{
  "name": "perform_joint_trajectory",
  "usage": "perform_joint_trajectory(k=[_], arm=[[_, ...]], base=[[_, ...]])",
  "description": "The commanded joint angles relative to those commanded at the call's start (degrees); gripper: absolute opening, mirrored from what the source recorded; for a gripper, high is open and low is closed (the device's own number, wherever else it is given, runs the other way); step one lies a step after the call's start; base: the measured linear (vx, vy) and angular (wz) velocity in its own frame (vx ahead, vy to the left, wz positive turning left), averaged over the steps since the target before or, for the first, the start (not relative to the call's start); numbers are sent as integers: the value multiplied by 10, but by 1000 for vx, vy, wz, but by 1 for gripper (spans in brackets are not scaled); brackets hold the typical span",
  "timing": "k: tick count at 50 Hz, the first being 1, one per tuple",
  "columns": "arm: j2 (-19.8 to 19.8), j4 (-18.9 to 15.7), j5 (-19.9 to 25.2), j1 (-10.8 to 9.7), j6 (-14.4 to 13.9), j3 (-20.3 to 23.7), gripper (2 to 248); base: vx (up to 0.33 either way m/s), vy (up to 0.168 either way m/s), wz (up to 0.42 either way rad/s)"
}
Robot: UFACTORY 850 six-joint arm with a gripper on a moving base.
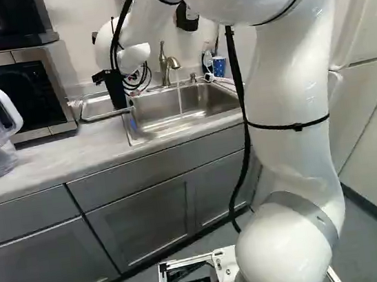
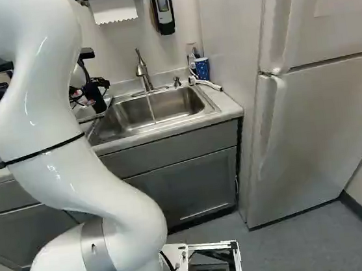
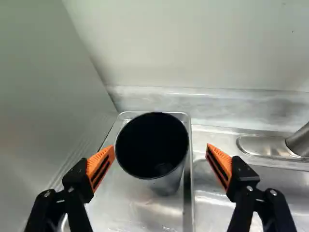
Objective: Rinse the cup and place it in the tray
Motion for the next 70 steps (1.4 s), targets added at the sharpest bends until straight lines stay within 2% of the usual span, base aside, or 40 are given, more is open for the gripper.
perform_joint_trajectory(k=[40,55,70], arm=[[31,-2,0,-2,0,-14,247],[57,-13,0,-15,0,-3,247],[92,-39,0,-33,0,18,247]], base=[[0,0,0],[0,0,0],[0,0,0]])
